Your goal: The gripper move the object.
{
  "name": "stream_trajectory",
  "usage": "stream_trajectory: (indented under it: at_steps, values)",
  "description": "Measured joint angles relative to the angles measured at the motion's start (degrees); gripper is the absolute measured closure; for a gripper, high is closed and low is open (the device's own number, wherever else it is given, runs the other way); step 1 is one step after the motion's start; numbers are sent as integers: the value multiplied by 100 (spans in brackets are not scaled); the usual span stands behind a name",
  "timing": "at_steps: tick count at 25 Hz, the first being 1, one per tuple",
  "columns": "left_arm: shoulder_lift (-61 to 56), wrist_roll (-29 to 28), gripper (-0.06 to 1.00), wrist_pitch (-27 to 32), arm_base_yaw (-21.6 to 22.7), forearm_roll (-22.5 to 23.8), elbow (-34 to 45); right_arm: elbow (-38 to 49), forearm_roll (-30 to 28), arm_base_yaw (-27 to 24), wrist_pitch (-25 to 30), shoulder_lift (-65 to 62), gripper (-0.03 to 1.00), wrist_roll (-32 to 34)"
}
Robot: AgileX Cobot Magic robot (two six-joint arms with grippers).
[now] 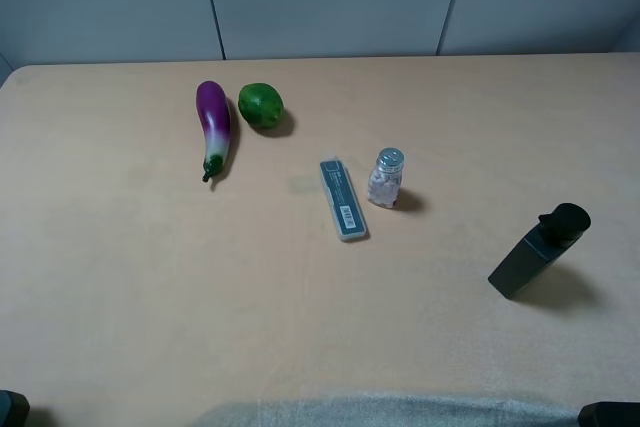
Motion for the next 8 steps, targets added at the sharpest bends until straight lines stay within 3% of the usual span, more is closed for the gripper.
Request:
stream_trajectory:
  at_steps: [8]
  values:
    - [0, 5, 3, 0, 5, 0, 0, 0, 0, 0, 0, 0, 28, 0]
